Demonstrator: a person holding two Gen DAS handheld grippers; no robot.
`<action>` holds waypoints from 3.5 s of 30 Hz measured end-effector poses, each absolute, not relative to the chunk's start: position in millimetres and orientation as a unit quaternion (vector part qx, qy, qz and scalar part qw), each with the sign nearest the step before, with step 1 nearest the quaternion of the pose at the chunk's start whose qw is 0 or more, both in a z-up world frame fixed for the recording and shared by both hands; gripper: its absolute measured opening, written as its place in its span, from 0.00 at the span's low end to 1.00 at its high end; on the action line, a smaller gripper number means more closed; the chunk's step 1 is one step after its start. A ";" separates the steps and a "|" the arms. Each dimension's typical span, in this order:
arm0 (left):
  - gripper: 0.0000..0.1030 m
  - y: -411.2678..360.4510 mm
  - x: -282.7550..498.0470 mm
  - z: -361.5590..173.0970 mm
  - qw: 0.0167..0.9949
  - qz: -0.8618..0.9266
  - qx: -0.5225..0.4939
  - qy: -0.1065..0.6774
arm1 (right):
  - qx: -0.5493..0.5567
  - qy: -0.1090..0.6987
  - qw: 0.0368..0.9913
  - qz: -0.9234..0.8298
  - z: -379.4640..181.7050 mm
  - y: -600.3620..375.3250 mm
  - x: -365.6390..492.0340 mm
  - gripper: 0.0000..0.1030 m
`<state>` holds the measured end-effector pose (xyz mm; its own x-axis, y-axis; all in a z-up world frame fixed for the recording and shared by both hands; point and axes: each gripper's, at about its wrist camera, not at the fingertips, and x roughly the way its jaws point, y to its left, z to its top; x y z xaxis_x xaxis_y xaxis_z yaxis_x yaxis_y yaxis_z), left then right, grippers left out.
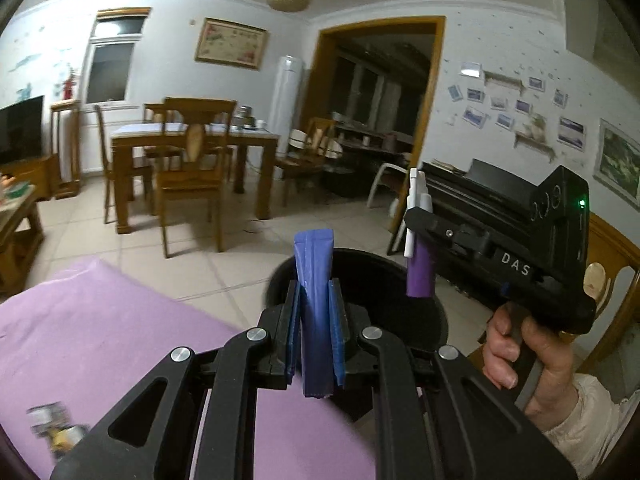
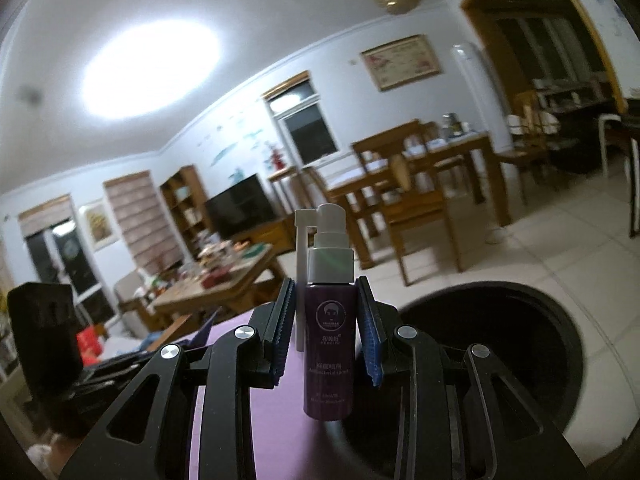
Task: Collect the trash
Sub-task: 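Carry the blue tube and purple spray over the bin and open both tools, then grasp the small battery card with the left tool while the right tool grasps the gold battery card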
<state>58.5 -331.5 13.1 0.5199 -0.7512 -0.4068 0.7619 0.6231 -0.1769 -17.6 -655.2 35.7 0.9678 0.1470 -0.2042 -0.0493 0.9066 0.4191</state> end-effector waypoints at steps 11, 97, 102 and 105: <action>0.14 -407.2 71.2 -11.5 0.850 -0.467 0.021 0.244 | 0.236 0.121 0.964 -0.014 -5.3 -749.3 -19.5 0.30; 0.19 -88.7 170.6 -70.7 0.879 -0.179 -0.020 0.442 | -0.128 0.419 0.841 0.318 -71.5 -212.0 102.8 0.84; 0.21 -79.8 163.8 -68.3 0.878 -0.167 -0.052 0.445 | -0.171 0.420 0.827 0.333 -79.7 -188.4 121.8 0.84; 0.21 -81.9 162.2 -66.0 0.879 -0.177 -0.044 0.441 | -0.171 0.421 0.823 0.341 -78.3 -192.1 129.3 0.76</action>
